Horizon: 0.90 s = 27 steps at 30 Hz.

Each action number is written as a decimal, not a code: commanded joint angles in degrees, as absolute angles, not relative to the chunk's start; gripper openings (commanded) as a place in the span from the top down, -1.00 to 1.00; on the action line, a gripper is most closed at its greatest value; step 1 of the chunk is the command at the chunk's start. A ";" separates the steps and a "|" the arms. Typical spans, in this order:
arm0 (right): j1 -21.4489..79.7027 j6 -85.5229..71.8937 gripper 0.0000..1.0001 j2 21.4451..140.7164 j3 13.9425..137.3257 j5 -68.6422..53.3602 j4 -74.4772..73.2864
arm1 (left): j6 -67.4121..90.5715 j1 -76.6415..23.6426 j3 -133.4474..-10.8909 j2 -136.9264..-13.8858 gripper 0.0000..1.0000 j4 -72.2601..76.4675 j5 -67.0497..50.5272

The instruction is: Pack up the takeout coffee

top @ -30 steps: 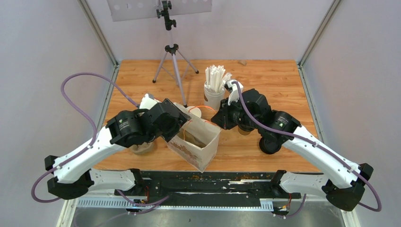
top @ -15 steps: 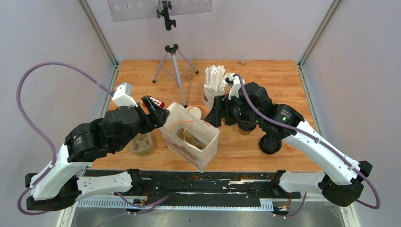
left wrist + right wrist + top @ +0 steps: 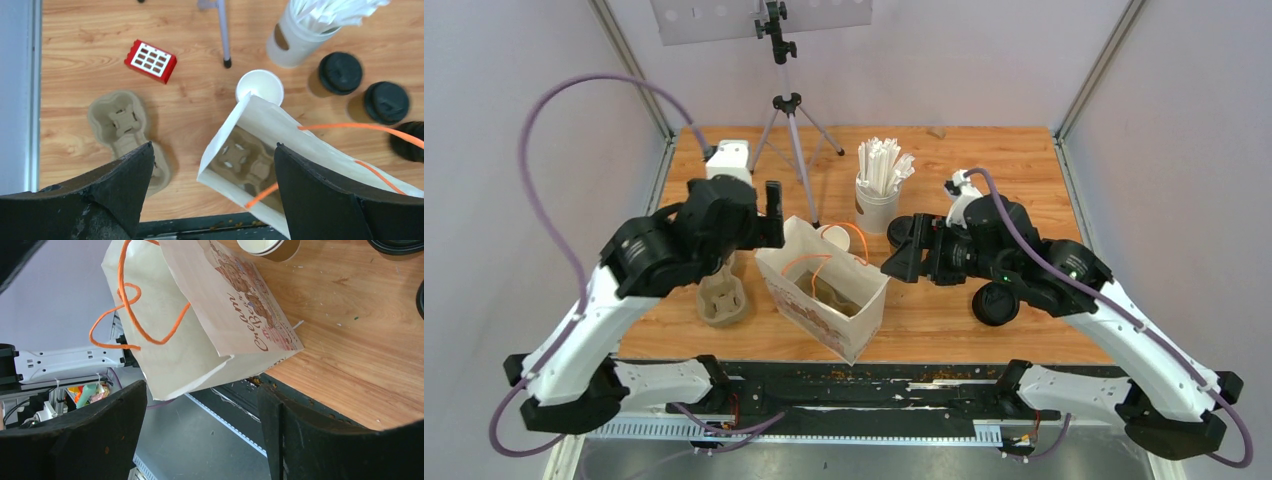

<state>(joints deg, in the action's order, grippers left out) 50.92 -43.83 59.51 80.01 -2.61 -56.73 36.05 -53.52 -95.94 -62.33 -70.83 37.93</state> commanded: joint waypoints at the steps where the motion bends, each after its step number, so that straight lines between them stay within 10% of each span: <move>1: 50.89 -43.74 -0.62 55.76 79.72 -0.32 -58.36 | 23.74 -46.91 -98.17 -67.45 -0.89 -71.85 25.55; 27: 50.89 -37.33 -0.60 49.27 83.29 7.60 -65.68 | 8.16 -34.95 -93.58 -75.52 -0.48 -67.98 3.57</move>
<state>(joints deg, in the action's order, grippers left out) 50.92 -38.96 49.30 81.25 5.85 -64.36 11.62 -34.94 -92.20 -75.53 -69.87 10.52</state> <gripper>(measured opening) 0.800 0.753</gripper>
